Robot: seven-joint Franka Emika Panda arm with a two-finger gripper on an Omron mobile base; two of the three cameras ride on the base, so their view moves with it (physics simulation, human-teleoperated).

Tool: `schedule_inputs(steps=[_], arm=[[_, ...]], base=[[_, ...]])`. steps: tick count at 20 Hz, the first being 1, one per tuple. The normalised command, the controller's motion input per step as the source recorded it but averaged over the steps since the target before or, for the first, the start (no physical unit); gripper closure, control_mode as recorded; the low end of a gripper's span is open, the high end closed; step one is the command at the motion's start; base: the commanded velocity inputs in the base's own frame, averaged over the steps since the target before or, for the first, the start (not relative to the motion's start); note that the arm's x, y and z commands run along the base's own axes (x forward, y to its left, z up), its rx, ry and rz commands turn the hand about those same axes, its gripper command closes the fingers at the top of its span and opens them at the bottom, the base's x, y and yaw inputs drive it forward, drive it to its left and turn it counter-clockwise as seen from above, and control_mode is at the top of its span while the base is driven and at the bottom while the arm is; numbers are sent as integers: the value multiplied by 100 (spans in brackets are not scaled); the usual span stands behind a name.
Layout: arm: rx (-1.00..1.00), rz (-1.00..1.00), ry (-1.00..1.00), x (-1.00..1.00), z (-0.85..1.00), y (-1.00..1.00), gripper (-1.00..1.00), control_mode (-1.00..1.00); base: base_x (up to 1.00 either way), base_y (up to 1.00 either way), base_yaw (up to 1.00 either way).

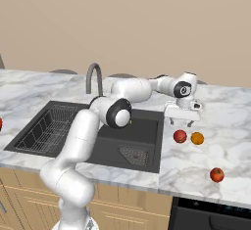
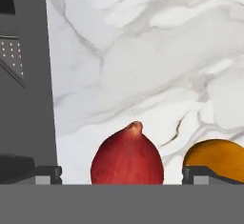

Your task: There is a mixed pile of frozen fruits and vegetables on the counter. Locate all the frozen vegetables and place the items in a bowl on the counter. Take all the frozen fruits and defrost them in a running sink.

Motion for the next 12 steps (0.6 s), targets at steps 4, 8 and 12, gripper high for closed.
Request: schedule_inputs(steps=[4,8,12], arm=[[-3,-3,5,-19,-16,-1,-100,-100],[0,0,0,-50,-22,-10,-100,-100],[0,0,-1,-56,-19,-10,-100,-100]], base=[[0,0,0],[0,0,0],[0,0,0]])
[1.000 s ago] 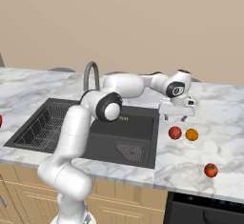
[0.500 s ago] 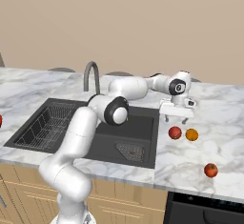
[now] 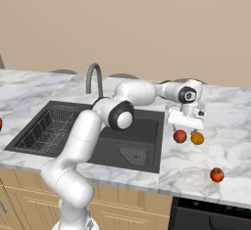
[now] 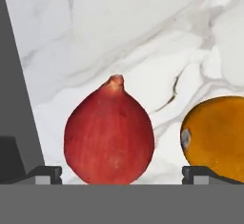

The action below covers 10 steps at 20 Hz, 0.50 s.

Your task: There is a mixed pile of frozen fruits and vegetables on the counter. Locate all the frozen vegetables and place the items in a bowl on the counter. Take all the frozen fruits and defrost them in a running sink.

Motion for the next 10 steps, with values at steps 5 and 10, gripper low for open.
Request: schedule_inputs(steps=[5,10], arm=[[0,-7,0,-38,-4,30,-100,-100],[0,-12,0,-21,-6,50,-100,-100]], base=[[0,0,0],[0,0,0]])
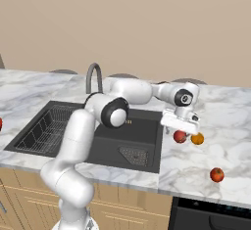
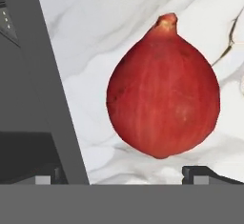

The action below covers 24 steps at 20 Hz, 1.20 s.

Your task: There is a mixed pile of frozen fruits and vegetables on the counter. Locate all the frozen vegetables and place the items in a bowl on the counter. Take all the frozen fruits and defrost them in a running sink.

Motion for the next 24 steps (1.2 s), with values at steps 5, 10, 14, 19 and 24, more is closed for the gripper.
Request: schedule_inputs(steps=[5,10,14,19,24], arm=[[0,-1,0,21,-3,-12,-100,-100],[0,2,0,39,-1,-41,-100,-100],[0,2,3,38,2,-16,-100,-100],[-1,3,1,11,-4,0,-100,-100],[0,0,3,-22,-18,-11,-100,-100]], base=[[0,0,0],[0,0,0],[0,0,0],[0,0,0],[0,0,0]])
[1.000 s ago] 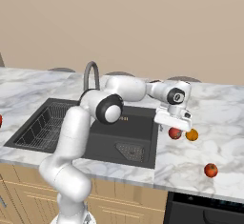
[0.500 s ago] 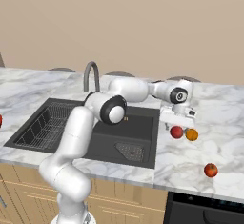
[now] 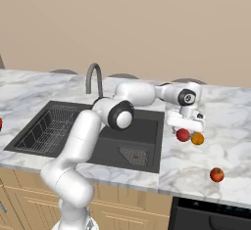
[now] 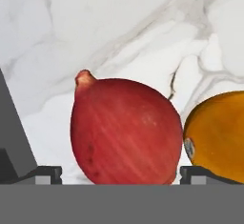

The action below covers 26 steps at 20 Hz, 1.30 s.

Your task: There is a mixed pile of frozen fruits and vegetables on the counter. Locate all the frozen vegetables and place the items in a bowl on the counter. Take all the frozen fruits and defrost them in a running sink.

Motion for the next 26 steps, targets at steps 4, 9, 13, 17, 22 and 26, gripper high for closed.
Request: schedule_inputs(steps=[4,9,13,17,22,26], arm=[[0,0,7,-33,-25,-9,-100,-100],[0,0,0,-7,-27,0,-100,-100],[0,-1,-3,0,-12,1,-100,-100],[0,-2,-3,10,-5,15,-100,-100],[0,-5,-8,22,-3,35,-100,-100],[0,-5,-11,11,-29,3,-100,-100]], base=[[0,0,0],[0,0,0],[0,0,0],[0,0,0],[0,0,0],[0,0,0]])
